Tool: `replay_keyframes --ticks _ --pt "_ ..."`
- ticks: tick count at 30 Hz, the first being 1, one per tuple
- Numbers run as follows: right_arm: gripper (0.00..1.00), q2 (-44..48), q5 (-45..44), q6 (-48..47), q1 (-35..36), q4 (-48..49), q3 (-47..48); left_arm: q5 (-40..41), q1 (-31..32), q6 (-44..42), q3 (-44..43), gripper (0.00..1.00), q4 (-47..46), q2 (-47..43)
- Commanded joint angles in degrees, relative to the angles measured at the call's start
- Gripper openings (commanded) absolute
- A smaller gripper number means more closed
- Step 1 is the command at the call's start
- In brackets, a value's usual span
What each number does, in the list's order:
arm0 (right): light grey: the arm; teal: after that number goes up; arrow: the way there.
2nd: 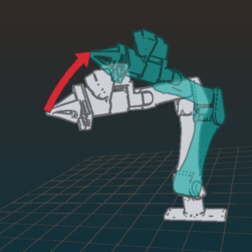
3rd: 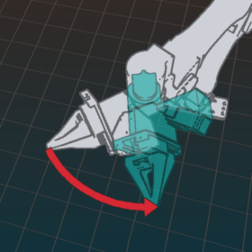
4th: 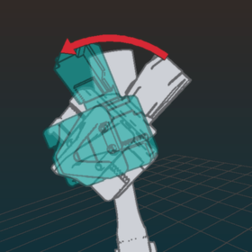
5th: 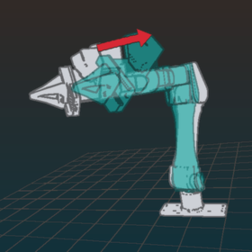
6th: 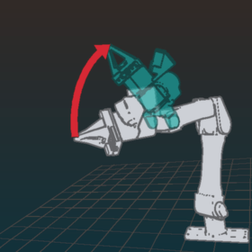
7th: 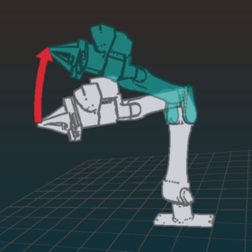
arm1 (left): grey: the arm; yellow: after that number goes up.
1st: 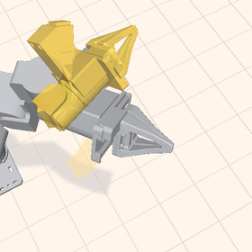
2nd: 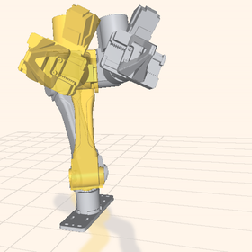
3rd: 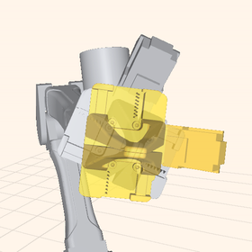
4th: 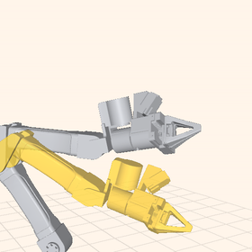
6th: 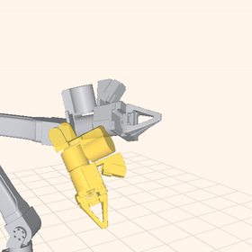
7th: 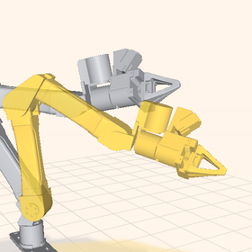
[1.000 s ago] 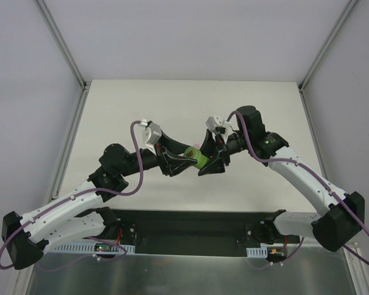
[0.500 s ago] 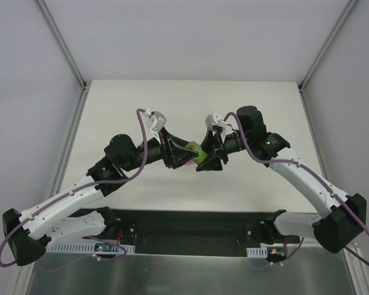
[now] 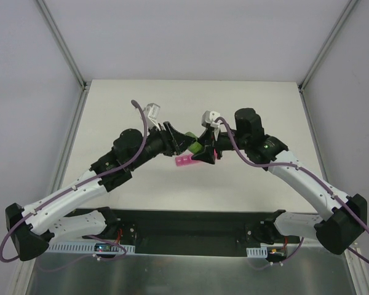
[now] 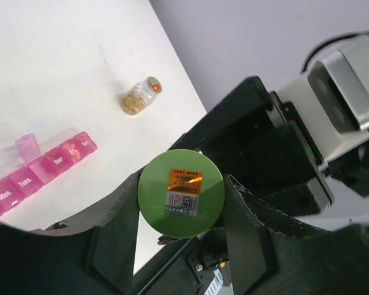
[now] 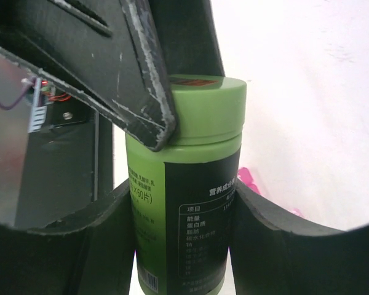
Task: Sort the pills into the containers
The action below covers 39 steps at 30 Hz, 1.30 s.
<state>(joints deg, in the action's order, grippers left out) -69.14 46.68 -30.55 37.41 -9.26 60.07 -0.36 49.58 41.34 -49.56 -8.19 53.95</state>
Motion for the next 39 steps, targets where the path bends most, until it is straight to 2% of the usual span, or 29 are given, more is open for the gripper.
replay_keyframes --ticks 1,6,7,10,11,14,16,18,20,21,23,24,26,32,36,39 --pt "0.08 0.6 -8.3 1.6 -0.5 4.6 -0.2 6.0 0.7 7.6 -8.4 0.0 7.0 4.0" --pt "0.08 0.4 -6.7 2.2 -0.7 5.1 -0.6 6.0 1.0 6.1 -8.4 0.01 7.9 4.0" --pt "0.08 0.4 -5.4 2.5 -0.7 5.3 -0.6 6.2 0.9 5.6 -7.7 0.17 7.9 3.4" --pt "0.08 0.0 -1.7 3.9 -1.4 6.3 -0.7 5.6 0.9 3.8 -6.1 0.44 7.9 0.7" --pt "0.09 -0.1 -1.0 4.3 -1.3 6.7 -0.7 5.4 0.9 3.2 -5.8 0.6 7.9 0.0" --pt "0.08 -0.2 2.8 4.4 -1.5 6.9 -0.7 3.3 0.8 -0.3 -5.4 0.79 7.9 -2.8" --pt "0.08 -0.2 6.2 4.2 -1.7 7.0 -0.7 1.2 0.5 -4.4 -4.8 0.87 7.9 -5.1" --pt "0.09 0.0 8.5 3.7 -2.1 7.0 -0.7 -4.4 -0.5 -7.9 -4.0 0.96 7.9 -7.7" --pt "0.09 0.1 12.6 3.1 -2.5 6.7 -0.8 -8.6 -1.9 -13.4 -2.1 0.99 7.4 -10.4" --pt "0.09 0.2 14.0 2.7 -2.6 6.4 -0.8 -16.3 -2.9 -15.3 -1.2 0.99 6.6 -11.3" --pt "0.09 0.1 19.4 -0.2 -2.5 3.6 -0.1 -24.0 -6.6 -19.6 1.7 0.99 5.0 -13.0" --pt "0.09 -0.1 21.5 -1.1 -2.5 3.0 0.0 -30.4 -7.4 -21.1 2.8 0.99 4.1 -13.3" --pt "0.09 -0.3 26.3 -4.7 -2.0 -0.5 0.7 -34.8 -7.7 -25.9 5.6 0.99 0.8 -14.2" --pt "0.1 -2.9 31.4 -21.6 0.1 -19.7 6.1 -42.2 -6.5 -34.9 10.8 0.99 -9.1 -13.6" --pt "0.1 -3.8 31.7 -23.5 0.3 -21.9 6.8 -44.8 -5.1 -38.3 10.0 0.99 -11.9 -11.4" --pt "0.1 -3.9 31.1 -23.8 0.5 -22.0 6.7 -43.3 -4.5 -38.5 9.9 0.99 -13.8 -10.6"
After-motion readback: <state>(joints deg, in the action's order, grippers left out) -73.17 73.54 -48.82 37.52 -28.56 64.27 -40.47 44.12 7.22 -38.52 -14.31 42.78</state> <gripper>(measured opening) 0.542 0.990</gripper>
